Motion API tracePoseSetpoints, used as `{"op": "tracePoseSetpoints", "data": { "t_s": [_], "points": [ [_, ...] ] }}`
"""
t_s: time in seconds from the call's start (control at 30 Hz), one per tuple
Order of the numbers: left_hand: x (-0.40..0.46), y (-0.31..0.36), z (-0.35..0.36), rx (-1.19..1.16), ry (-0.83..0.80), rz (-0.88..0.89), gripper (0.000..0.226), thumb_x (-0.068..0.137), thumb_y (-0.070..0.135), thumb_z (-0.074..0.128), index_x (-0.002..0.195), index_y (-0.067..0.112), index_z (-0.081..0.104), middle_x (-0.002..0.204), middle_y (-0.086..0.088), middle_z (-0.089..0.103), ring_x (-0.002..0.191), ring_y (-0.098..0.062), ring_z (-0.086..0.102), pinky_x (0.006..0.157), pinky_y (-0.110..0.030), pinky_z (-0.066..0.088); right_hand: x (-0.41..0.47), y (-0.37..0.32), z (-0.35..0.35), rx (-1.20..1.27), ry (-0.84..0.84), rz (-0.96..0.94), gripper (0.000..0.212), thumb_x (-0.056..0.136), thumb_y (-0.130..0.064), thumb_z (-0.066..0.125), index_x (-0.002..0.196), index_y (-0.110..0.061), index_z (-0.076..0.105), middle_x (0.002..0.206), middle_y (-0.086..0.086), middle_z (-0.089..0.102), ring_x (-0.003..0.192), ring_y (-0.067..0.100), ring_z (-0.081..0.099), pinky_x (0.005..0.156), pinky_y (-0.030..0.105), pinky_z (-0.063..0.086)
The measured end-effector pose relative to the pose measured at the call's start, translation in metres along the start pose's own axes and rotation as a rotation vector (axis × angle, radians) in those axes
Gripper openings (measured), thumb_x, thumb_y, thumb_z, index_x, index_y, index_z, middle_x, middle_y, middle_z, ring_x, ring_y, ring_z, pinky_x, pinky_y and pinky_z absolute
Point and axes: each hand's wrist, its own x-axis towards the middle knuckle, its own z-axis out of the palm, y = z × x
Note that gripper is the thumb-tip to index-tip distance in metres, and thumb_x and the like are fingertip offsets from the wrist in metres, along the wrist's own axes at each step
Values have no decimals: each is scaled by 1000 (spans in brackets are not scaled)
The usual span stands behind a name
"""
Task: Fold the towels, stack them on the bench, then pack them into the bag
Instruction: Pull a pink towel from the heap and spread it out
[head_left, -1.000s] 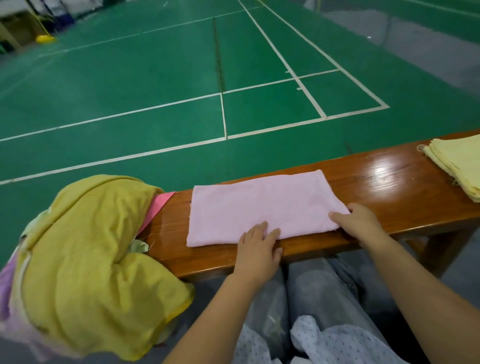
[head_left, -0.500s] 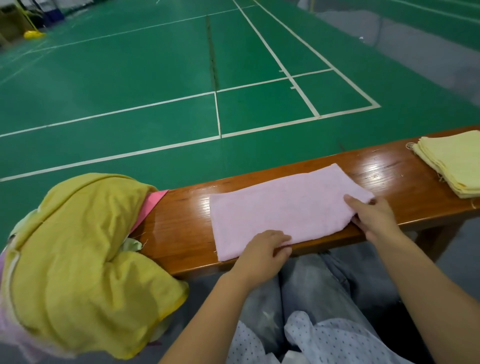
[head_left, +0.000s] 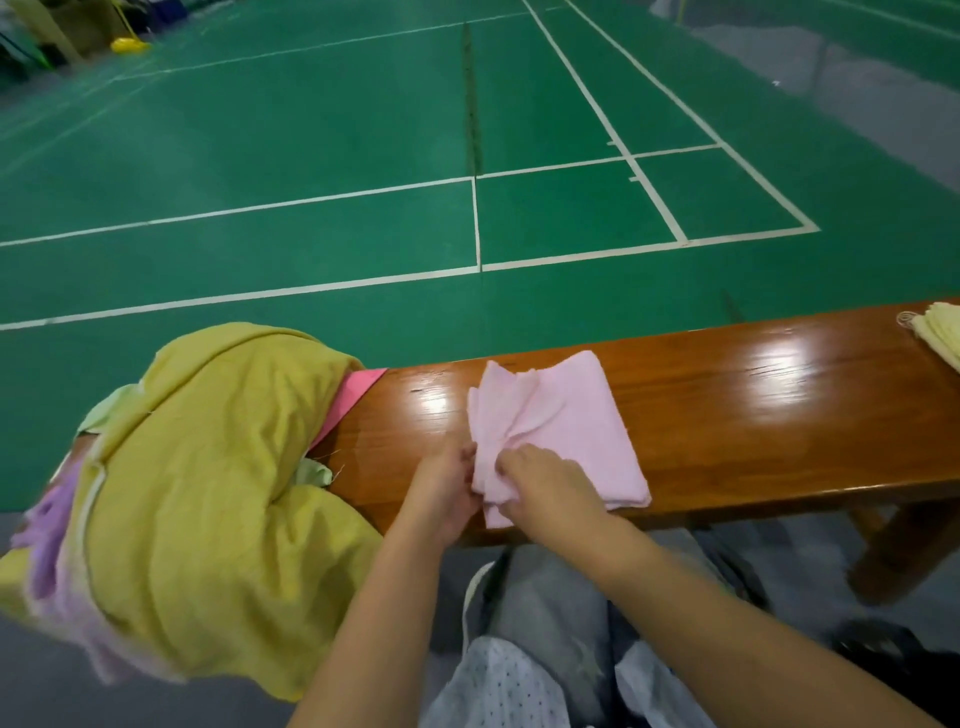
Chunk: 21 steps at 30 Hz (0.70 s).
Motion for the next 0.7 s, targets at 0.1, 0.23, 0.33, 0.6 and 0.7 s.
{"op": "tracePoseSetpoints", "data": {
  "t_s": [0.1,0.23,0.33,0.6,0.7],
  "points": [
    [1,-1,-2,129,-13,0,36,102,33,43,117,5,60,101,-9,70,92,-23,67,69,-32,55,-1,0,15,-85,-31,9,35,93,-28,57,125,-22,46,125,2,52,107,20,52,87,29,39],
    [11,3,5,515,48,99,50,96,29,56,141,14,40,134,-5,52,103,-18,56,76,-28,52,7,4,9,-62,-108,93,41,92,-29,59,131,-24,46,130,2,52,111,18,51,95,27,38],
    [25,13,12,689,77,178,69,89,27,66,146,21,29,147,-8,41,123,-29,50,91,-35,50,-3,7,9,-38,9,14,37,90,-23,63,126,-20,53,125,3,56,109,21,54,95,30,42],
    [55,24,35,1265,24,340,56,82,32,73,130,25,45,127,-6,54,104,-24,56,82,-28,51,-17,15,24,25,129,-18,39,60,-22,89,95,-22,70,89,-1,69,72,14,62,64,26,53],
    [63,27,39,1299,106,381,24,90,31,62,110,20,55,103,-3,57,85,-20,57,72,-28,51,-16,15,20,25,136,-40,36,88,-27,66,122,-23,57,120,0,60,100,17,56,90,29,46]
  ]
}}
